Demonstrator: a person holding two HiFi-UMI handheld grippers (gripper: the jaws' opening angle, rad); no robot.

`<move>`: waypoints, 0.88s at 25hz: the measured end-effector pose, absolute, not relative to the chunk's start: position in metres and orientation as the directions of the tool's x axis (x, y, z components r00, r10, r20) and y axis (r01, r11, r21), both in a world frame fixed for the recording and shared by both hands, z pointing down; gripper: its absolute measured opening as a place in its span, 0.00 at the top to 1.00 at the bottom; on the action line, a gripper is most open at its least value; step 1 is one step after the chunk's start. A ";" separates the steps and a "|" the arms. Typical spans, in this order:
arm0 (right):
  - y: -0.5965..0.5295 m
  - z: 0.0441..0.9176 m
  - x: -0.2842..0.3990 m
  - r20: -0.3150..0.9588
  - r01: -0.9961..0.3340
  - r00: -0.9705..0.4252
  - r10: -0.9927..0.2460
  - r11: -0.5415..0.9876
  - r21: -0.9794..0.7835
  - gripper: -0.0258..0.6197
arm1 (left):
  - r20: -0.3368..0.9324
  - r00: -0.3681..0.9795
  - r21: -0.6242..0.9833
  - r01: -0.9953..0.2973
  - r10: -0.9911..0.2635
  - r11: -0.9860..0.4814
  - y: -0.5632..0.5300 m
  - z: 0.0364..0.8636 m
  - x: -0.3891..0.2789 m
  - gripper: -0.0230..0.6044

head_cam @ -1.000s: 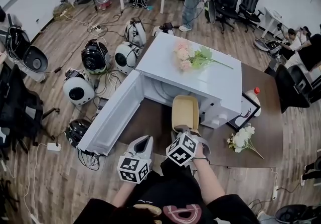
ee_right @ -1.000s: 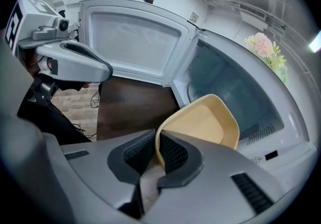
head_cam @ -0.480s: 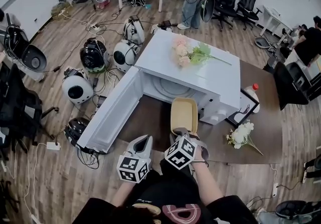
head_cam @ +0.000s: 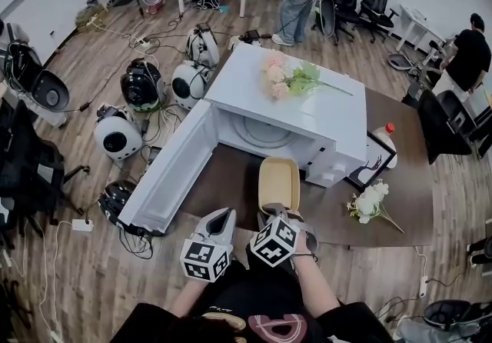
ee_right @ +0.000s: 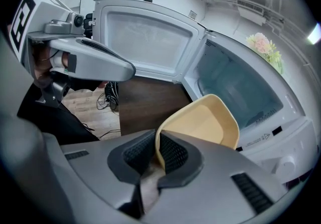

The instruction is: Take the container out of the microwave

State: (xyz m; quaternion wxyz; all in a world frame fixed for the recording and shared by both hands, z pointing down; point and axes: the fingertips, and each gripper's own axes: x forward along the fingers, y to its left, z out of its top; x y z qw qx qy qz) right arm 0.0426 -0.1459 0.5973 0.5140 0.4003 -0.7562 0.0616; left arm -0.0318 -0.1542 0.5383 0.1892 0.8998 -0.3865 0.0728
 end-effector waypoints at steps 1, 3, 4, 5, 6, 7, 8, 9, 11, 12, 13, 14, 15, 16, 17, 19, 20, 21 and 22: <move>-0.143 0.598 0.041 0.828 -0.669 -0.155 -0.539 0.674 0.313 0.91 | 0.280 0.692 0.284 -0.722 -0.666 -0.631 -0.153 0.539 -0.032 0.95; -0.138 0.600 0.036 0.829 -0.669 -0.168 -0.533 0.679 0.302 0.91 | 0.285 0.694 0.284 -0.720 -0.661 -0.634 -0.150 0.539 -0.032 0.95; -0.136 0.601 0.034 0.829 -0.668 -0.173 -0.532 0.682 0.298 0.91 | 0.287 0.696 0.284 -0.718 -0.659 -0.635 -0.149 0.540 -0.032 0.95; -0.135 0.601 0.033 0.829 -0.669 -0.175 -0.532 0.682 0.296 0.91 | 0.289 0.697 0.283 -0.717 -0.656 -0.637 -0.148 0.540 -0.033 0.95; -0.134 0.602 0.032 0.829 -0.669 -0.175 -0.531 0.682 0.296 0.91 | 0.291 0.699 0.283 -0.715 -0.653 -0.639 -0.147 0.541 -0.033 0.95; -0.133 0.603 0.032 0.830 -0.670 -0.172 -0.531 0.681 0.296 0.91 | 0.293 0.700 0.283 -0.714 -0.651 -0.641 -0.146 0.542 -0.032 0.95; -0.133 0.603 0.032 0.830 -0.671 -0.169 -0.531 0.679 0.297 0.91 | 0.293 0.702 0.282 -0.712 -0.649 -0.643 -0.146 0.542 -0.032 0.95; -0.133 0.604 0.032 0.830 -0.673 -0.166 -0.533 0.676 0.299 0.91 | 0.294 0.704 0.281 -0.710 -0.647 -0.645 -0.145 0.542 -0.031 0.95; -0.132 0.604 0.033 0.827 -0.680 -0.164 -0.538 0.669 0.300 0.91 | 0.293 0.708 0.279 -0.706 -0.642 -0.651 -0.145 0.542 -0.030 0.95; -0.131 0.604 0.033 0.826 -0.683 -0.165 -0.539 0.667 0.298 0.91 | 0.292 0.711 0.278 -0.703 -0.640 -0.655 -0.144 0.542 -0.029 0.95; -0.129 0.605 0.033 0.826 -0.686 -0.166 -0.539 0.665 0.296 0.91 | 0.291 0.714 0.276 -0.700 -0.637 -0.659 -0.143 0.541 -0.028 0.95; -0.129 0.605 0.034 0.826 -0.688 -0.166 -0.539 0.663 0.295 0.91 | 0.289 0.717 0.275 -0.697 -0.634 -0.662 -0.143 0.540 -0.027 0.95; -0.128 0.606 0.034 0.826 -0.689 -0.165 -0.539 0.662 0.294 0.91 | 0.287 0.720 0.273 -0.694 -0.632 -0.666 -0.143 0.540 -0.026 0.95; -0.128 0.606 0.034 0.826 -0.689 -0.165 -0.538 0.662 0.294 0.91 | 0.286 0.722 0.272 -0.692 -0.630 -0.669 -0.143 0.539 -0.025 0.95; -0.127 0.606 0.034 0.827 -0.690 -0.164 -0.537 0.662 0.293 0.91 | 0.285 0.724 0.271 -0.689 -0.628 -0.672 -0.143 0.538 -0.025 0.95; -0.126 0.606 0.033 0.830 -0.689 -0.162 -0.534 0.663 0.292 0.91 | 0.284 0.727 0.269 -0.686 -0.625 -0.675 -0.143 0.537 -0.025 0.95; -0.125 0.606 0.033 0.831 -0.689 -0.161 -0.533 0.664 0.292 0.91 | 0.284 0.728 0.269 -0.685 -0.624 -0.677 -0.142 0.537 -0.025 0.95; -0.125 0.606 0.033 0.832 -0.689 -0.160 -0.532 0.664 0.292 0.91 | 0.285 0.729 0.268 -0.684 -0.623 -0.678 -0.142 0.537 -0.025 0.95; -0.125 0.606 0.033 0.832 -0.688 -0.159 -0.531 0.664 0.292 0.91 | 0.285 0.729 0.268 -0.684 -0.622 -0.679 -0.142 0.537 -0.025 0.95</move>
